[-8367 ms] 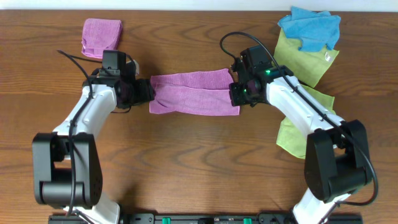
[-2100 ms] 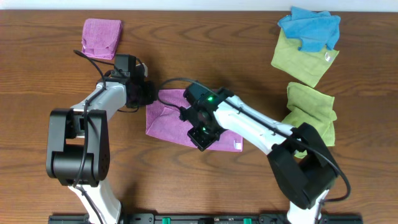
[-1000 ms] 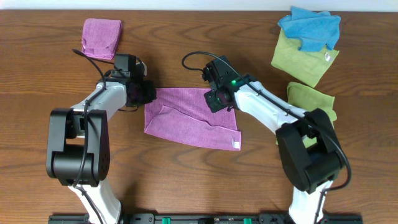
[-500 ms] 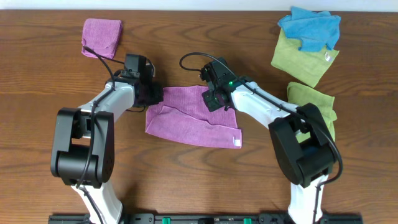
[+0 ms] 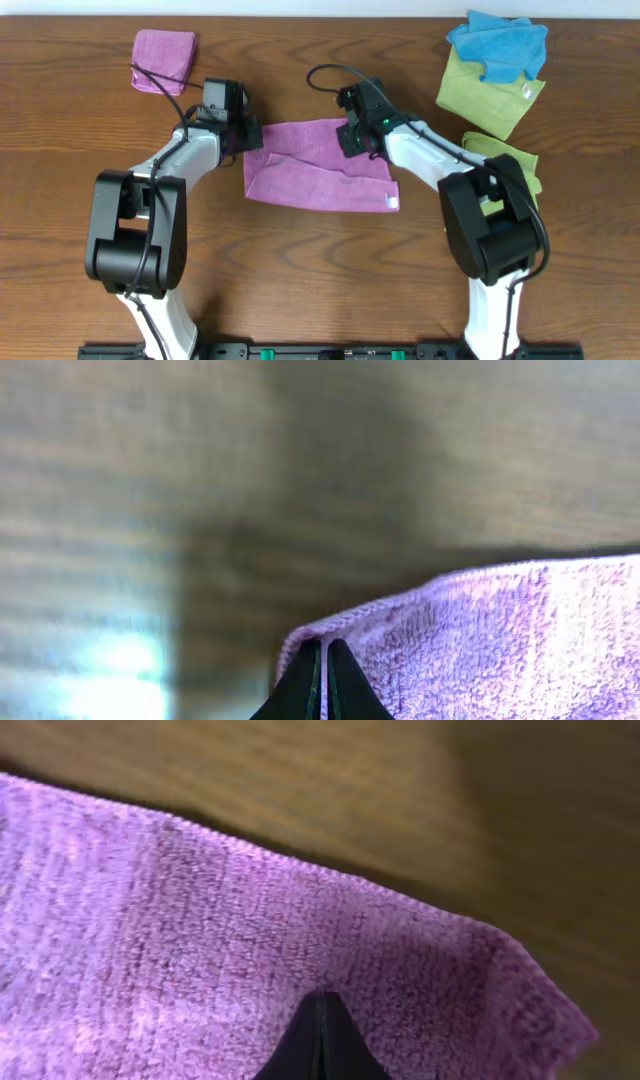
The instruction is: Fold the cloth
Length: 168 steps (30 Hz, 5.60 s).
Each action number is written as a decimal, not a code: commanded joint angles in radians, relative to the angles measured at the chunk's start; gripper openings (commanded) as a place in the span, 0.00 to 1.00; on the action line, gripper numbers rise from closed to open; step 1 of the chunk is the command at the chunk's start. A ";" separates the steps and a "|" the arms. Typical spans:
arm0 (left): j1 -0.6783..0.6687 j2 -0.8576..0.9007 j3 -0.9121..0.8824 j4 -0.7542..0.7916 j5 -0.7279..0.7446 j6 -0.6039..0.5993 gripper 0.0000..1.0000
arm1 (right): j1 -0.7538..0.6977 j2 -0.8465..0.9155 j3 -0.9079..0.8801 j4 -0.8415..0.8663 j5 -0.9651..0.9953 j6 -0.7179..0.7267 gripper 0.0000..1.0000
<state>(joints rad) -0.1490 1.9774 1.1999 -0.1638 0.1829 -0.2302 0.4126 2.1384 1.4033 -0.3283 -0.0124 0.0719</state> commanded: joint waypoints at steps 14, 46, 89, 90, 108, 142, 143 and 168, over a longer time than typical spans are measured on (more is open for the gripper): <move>-0.002 0.115 0.238 -0.150 0.069 0.019 0.05 | -0.030 0.084 0.164 -0.072 0.008 0.001 0.02; -0.035 0.177 0.237 -0.243 -0.030 0.029 0.06 | -0.030 0.084 0.164 -0.109 -0.014 0.002 0.01; 0.018 0.057 0.531 -0.499 -0.029 0.077 0.06 | -0.008 -0.070 0.312 -0.371 0.027 -0.031 0.01; 0.018 0.040 0.531 -0.523 -0.029 0.077 0.06 | -0.008 -0.084 0.312 -0.402 0.038 -0.033 0.01; -0.011 -0.177 0.129 -0.486 0.111 0.065 0.07 | -0.066 -0.464 -0.172 -0.467 0.029 -0.051 0.19; -0.010 -0.101 0.129 -0.380 0.203 0.051 0.71 | -0.138 -0.290 -0.327 -0.134 -0.176 -0.050 0.31; -0.010 -0.101 0.129 -0.380 0.201 0.051 0.71 | -0.138 -0.286 -0.327 -0.132 -0.176 -0.050 0.29; -0.010 -0.101 0.129 -0.377 0.145 0.050 0.66 | -0.136 -0.295 -0.304 -0.183 -0.293 -0.050 0.02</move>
<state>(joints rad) -0.1608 1.8664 1.3281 -0.5415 0.3656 -0.1829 0.2829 1.8439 1.0828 -0.4992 -0.2390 0.0242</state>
